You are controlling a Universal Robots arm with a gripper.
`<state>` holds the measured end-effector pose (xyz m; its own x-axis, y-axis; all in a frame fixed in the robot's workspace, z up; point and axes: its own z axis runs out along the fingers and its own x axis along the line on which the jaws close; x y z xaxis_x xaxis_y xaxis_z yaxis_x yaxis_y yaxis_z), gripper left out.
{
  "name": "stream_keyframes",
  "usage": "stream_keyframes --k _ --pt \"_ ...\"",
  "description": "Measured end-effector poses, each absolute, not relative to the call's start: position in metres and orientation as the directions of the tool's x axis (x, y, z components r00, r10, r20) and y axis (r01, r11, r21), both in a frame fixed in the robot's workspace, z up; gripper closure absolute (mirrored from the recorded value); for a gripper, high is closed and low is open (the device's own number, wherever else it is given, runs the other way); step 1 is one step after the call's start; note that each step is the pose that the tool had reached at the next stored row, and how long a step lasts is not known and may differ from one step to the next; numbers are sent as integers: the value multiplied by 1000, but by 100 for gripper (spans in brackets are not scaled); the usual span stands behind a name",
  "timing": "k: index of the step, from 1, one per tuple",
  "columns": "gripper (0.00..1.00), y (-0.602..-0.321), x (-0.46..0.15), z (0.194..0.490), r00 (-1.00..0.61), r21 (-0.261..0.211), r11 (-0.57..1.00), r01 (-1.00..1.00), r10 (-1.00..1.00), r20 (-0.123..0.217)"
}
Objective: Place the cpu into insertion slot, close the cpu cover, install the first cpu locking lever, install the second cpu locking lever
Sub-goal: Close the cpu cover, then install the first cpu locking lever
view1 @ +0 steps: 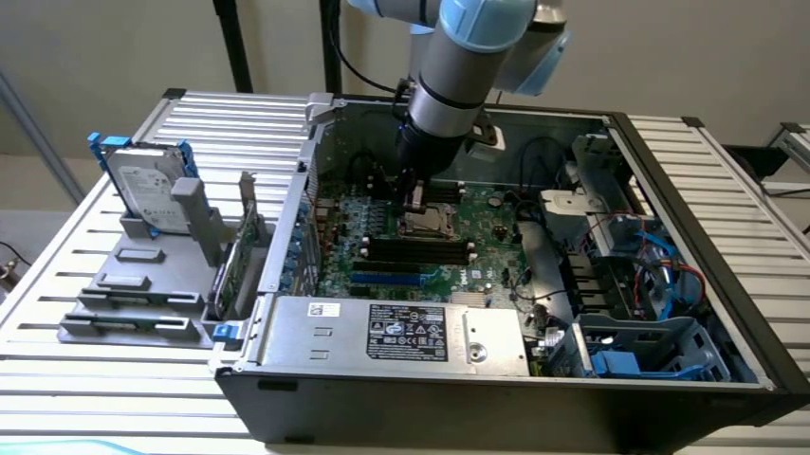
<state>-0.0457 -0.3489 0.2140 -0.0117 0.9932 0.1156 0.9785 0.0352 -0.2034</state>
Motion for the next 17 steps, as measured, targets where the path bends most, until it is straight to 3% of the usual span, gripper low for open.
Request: stream_keyframes --k 17 --pt "89 -353 -54 218 -12 -203 35 978 993 116"
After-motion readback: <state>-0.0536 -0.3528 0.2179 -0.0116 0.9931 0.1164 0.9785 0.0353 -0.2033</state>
